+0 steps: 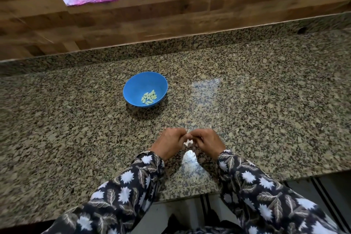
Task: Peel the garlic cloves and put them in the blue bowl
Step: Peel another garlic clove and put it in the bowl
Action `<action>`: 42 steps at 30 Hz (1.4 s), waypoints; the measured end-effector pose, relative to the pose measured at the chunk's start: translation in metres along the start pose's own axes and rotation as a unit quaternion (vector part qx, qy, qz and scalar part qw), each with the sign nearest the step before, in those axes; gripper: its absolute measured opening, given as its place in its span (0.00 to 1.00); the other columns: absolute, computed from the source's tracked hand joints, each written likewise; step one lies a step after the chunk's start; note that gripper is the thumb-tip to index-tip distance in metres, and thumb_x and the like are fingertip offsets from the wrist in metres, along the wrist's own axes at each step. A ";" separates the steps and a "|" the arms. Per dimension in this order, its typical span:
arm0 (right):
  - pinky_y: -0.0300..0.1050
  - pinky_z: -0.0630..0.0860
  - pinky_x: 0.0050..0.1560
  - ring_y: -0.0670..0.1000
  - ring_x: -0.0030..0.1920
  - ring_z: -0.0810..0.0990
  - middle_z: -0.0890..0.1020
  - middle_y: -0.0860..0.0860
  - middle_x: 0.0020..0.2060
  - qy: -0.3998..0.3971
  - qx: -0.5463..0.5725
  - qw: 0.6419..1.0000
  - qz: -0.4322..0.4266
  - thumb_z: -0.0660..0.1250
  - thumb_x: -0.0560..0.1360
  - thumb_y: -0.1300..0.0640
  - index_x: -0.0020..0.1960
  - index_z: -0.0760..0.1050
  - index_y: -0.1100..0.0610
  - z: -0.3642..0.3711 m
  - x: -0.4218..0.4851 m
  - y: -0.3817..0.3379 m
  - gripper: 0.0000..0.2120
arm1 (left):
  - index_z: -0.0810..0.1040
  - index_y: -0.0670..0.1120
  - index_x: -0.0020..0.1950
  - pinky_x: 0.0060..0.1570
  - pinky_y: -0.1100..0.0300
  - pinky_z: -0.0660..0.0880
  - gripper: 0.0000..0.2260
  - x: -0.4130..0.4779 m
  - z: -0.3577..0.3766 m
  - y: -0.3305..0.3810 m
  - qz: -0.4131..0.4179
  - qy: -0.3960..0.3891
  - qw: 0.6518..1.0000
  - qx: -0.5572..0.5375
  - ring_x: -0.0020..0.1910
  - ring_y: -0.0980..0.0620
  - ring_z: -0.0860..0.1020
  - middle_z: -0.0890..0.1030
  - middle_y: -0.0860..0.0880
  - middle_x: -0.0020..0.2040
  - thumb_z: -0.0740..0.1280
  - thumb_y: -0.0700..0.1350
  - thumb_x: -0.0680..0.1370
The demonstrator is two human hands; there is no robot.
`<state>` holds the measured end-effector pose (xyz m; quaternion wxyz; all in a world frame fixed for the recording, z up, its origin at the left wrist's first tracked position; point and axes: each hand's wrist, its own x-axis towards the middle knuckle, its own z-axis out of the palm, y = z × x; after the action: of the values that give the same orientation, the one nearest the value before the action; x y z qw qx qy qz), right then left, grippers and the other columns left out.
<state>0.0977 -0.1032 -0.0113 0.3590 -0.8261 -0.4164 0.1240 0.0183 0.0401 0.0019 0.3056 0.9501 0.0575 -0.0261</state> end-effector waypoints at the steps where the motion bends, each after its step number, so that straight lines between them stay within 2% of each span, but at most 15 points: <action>1: 0.35 0.76 0.36 0.47 0.33 0.77 0.83 0.56 0.38 0.016 -0.011 1.000 -0.019 0.64 0.76 0.61 0.50 0.81 0.61 0.001 0.000 0.001 0.08 | 0.79 0.41 0.46 0.28 0.71 0.67 0.11 0.000 -0.001 0.002 -0.043 -0.012 0.996 -0.072 0.29 0.58 0.71 0.75 0.51 0.33 0.61 0.46 0.80; 3: 0.42 0.79 0.37 0.51 0.33 0.80 0.83 0.56 0.37 0.031 -0.035 0.997 -0.058 0.61 0.76 0.61 0.50 0.81 0.61 0.003 0.001 0.002 0.10 | 0.77 0.41 0.40 0.25 0.71 0.64 0.11 -0.002 -0.005 0.005 -0.150 -0.045 0.943 -0.294 0.26 0.59 0.68 0.73 0.52 0.31 0.62 0.43 0.79; 5: 0.43 0.79 0.32 0.51 0.30 0.80 0.82 0.55 0.34 0.026 -0.058 0.992 -0.106 0.55 0.77 0.56 0.47 0.81 0.60 0.002 0.003 0.001 0.17 | 0.75 0.42 0.38 0.24 0.70 0.63 0.11 -0.004 -0.011 0.004 -0.245 -0.108 0.834 -0.482 0.25 0.58 0.67 0.72 0.51 0.29 0.61 0.41 0.79; 8: 0.39 0.76 0.32 0.49 0.30 0.77 0.81 0.53 0.34 -0.020 -0.065 0.990 -0.124 0.56 0.77 0.53 0.48 0.81 0.59 -0.001 0.004 0.001 0.16 | 0.73 0.42 0.40 0.22 0.68 0.62 0.11 -0.007 -0.009 -0.003 -0.295 -0.154 0.737 -0.588 0.25 0.58 0.65 0.70 0.51 0.29 0.58 0.41 0.80; 9: 0.38 0.73 0.33 0.48 0.31 0.75 0.80 0.51 0.35 -0.043 -0.034 0.995 -0.081 0.59 0.77 0.53 0.47 0.80 0.58 -0.001 0.005 0.001 0.13 | 0.74 0.41 0.41 0.23 0.68 0.62 0.10 -0.005 -0.005 -0.003 -0.289 -0.136 0.746 -0.584 0.25 0.58 0.66 0.71 0.51 0.30 0.58 0.41 0.80; 11: 0.35 0.68 0.31 0.45 0.29 0.71 0.76 0.47 0.30 -0.069 0.116 0.990 0.038 0.61 0.77 0.54 0.39 0.78 0.51 -0.001 0.008 0.001 0.11 | 0.77 0.39 0.45 0.28 0.67 0.63 0.10 -0.003 0.005 0.000 -0.241 -0.051 0.835 -0.492 0.26 0.60 0.68 0.73 0.51 0.32 0.60 0.42 0.80; 14: 0.33 0.61 0.22 0.43 0.22 0.66 0.71 0.46 0.24 -0.060 0.358 0.911 0.197 0.60 0.78 0.58 0.34 0.75 0.54 0.001 0.010 0.001 0.14 | 0.78 0.39 0.46 0.30 0.70 0.64 0.10 -0.002 0.018 0.002 -0.112 0.065 0.969 -0.210 0.29 0.62 0.70 0.74 0.53 0.33 0.60 0.43 0.80; 19: 0.33 0.56 0.18 0.44 0.21 0.65 0.66 0.47 0.22 -0.197 0.573 0.721 0.336 0.51 0.80 0.60 0.35 0.67 0.58 -0.003 0.004 0.002 0.16 | 0.77 0.40 0.40 0.34 0.67 0.71 0.10 -0.004 0.022 -0.015 0.157 0.164 0.971 0.073 0.35 0.56 0.71 0.79 0.48 0.36 0.59 0.43 0.75; 21: 0.33 0.61 0.19 0.44 0.22 0.68 0.69 0.48 0.24 -0.204 0.495 0.785 0.312 0.54 0.80 0.58 0.35 0.69 0.58 0.000 0.003 0.002 0.15 | 0.77 0.40 0.40 0.34 0.66 0.71 0.10 -0.006 0.023 -0.016 0.151 0.139 0.976 0.067 0.34 0.57 0.70 0.77 0.49 0.34 0.59 0.43 0.75; 23: 0.35 0.73 0.30 0.46 0.29 0.74 0.76 0.49 0.31 -0.168 0.240 0.931 0.218 0.59 0.78 0.55 0.40 0.75 0.58 0.003 0.006 0.002 0.12 | 0.77 0.41 0.45 0.32 0.68 0.70 0.10 -0.008 0.023 -0.008 0.036 0.096 0.995 -0.012 0.32 0.59 0.69 0.75 0.53 0.35 0.60 0.44 0.79; 25: 0.39 0.77 0.46 0.47 0.41 0.78 0.81 0.50 0.41 -0.087 0.063 0.986 0.130 0.62 0.77 0.54 0.50 0.79 0.57 0.009 0.009 0.004 0.09 | 0.78 0.43 0.49 0.28 0.71 0.65 0.11 -0.006 0.025 -0.006 -0.090 0.064 0.988 -0.108 0.30 0.62 0.67 0.72 0.56 0.34 0.59 0.47 0.81; 28: 0.41 0.77 0.49 0.47 0.43 0.80 0.83 0.52 0.44 0.023 0.148 0.977 0.152 0.69 0.73 0.57 0.50 0.81 0.59 0.011 0.011 0.004 0.08 | 0.81 0.43 0.44 0.28 0.70 0.62 0.13 -0.004 0.026 -0.003 -0.131 0.096 0.969 -0.186 0.29 0.61 0.70 0.75 0.54 0.32 0.62 0.49 0.79; 33: 0.37 0.78 0.38 0.51 0.36 0.81 0.83 0.53 0.38 0.027 0.223 0.961 0.159 0.69 0.72 0.62 0.48 0.81 0.62 0.009 0.008 0.001 0.06 | 0.83 0.43 0.41 0.35 0.64 0.75 0.08 -0.006 0.027 -0.005 -0.204 0.167 0.909 -0.322 0.35 0.54 0.80 0.83 0.48 0.37 0.73 0.48 0.71; 38: 0.29 0.74 0.44 0.48 0.42 0.81 0.84 0.55 0.45 0.076 0.102 0.988 0.082 0.68 0.73 0.63 0.52 0.80 0.62 0.016 0.005 -0.001 0.09 | 0.82 0.41 0.40 0.34 0.63 0.79 0.02 -0.007 0.024 0.007 -0.263 0.210 0.830 -0.445 0.33 0.52 0.80 0.83 0.46 0.36 0.72 0.35 0.71; 42: 0.32 0.72 0.43 0.53 0.40 0.83 0.84 0.58 0.43 0.092 0.006 0.996 0.006 0.69 0.72 0.64 0.52 0.80 0.64 0.017 0.000 0.001 0.10 | 0.82 0.41 0.40 0.31 0.63 0.79 0.01 -0.009 0.022 0.013 -0.261 0.198 0.824 -0.462 0.30 0.51 0.79 0.83 0.43 0.35 0.72 0.36 0.71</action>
<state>0.0900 -0.0951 -0.0237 0.4003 -0.8343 -0.3754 0.0524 0.0108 0.0157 -0.0074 0.6727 0.6318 0.3680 0.1137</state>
